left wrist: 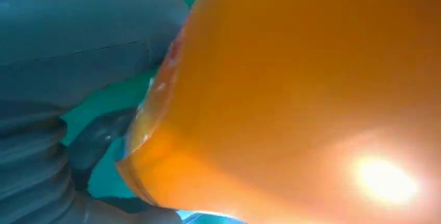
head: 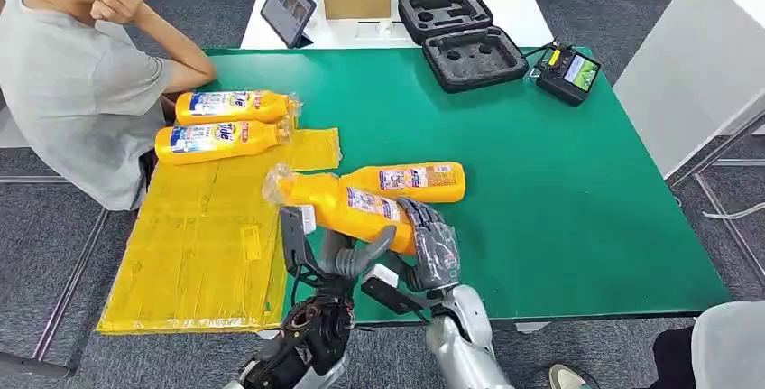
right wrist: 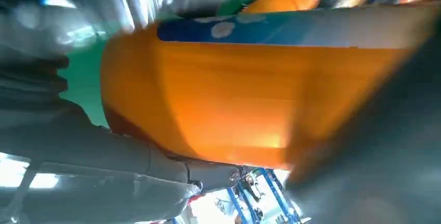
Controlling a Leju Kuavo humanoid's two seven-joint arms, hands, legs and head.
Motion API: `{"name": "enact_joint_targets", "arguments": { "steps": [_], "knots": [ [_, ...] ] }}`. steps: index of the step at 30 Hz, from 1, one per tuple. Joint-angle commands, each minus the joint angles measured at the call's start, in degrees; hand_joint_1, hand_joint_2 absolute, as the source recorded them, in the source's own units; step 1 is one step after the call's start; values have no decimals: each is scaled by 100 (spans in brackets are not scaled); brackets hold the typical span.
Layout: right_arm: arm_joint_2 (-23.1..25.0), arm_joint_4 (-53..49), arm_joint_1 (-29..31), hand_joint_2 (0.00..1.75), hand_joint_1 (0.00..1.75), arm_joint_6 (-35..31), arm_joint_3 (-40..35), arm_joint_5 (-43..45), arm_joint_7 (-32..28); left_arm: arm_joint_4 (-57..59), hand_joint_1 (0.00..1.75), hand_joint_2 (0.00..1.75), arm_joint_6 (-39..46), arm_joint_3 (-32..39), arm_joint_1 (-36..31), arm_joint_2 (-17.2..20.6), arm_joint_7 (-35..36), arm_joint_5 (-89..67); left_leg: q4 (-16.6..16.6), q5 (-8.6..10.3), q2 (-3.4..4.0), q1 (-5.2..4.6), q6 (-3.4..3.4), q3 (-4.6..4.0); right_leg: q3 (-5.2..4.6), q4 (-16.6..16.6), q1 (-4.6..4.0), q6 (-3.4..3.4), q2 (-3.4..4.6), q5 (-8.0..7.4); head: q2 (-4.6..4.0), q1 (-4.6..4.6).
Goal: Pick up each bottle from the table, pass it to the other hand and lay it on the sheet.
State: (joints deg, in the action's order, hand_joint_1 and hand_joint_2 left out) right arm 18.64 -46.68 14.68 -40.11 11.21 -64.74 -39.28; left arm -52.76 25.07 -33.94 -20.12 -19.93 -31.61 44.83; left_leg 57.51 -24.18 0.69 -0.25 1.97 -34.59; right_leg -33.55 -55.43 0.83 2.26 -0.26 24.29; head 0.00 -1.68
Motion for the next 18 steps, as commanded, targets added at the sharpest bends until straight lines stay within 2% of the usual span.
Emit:
{"name": "enact_joint_targets", "arguments": {
  "steps": [1,11,12,13,15,18],
  "knots": [
    [136,-20,-55,175,175,11,-199,8,-72,89,0,175,16,194,-256,67,-34,173,0,-4,-1,4,-8,7,7,1,-4,-7,3,3,0,0],
    [136,116,-118,175,175,11,-410,301,-72,-288,0,175,210,327,-127,152,-414,22,-2,-7,-2,8,-12,17,18,4,-7,-10,4,5,0,2],
    [136,136,-114,175,175,11,-434,318,-72,-352,35,175,253,387,-135,181,-509,-1,-2,-4,-2,5,-9,12,13,3,-4,-7,3,4,0,0],
    [136,205,-102,175,175,11,-477,374,-72,-458,162,175,253,422,-104,189,-601,-26,-3,-9,-1,8,-14,23,24,4,-7,-11,5,8,0,2],
    [135,258,-88,175,175,11,-516,400,-72,-547,173,175,259,456,-111,220,-637,-48,-2,-5,2,5,-9,12,12,2,-4,-7,7,3,0,0],
    [136,358,-69,175,171,11,-549,454,-72,-621,175,175,297,467,-87,235,-696,-106,-3,-4,3,5,-9,13,13,4,-4,-8,8,2,0,0]
  ]
}}
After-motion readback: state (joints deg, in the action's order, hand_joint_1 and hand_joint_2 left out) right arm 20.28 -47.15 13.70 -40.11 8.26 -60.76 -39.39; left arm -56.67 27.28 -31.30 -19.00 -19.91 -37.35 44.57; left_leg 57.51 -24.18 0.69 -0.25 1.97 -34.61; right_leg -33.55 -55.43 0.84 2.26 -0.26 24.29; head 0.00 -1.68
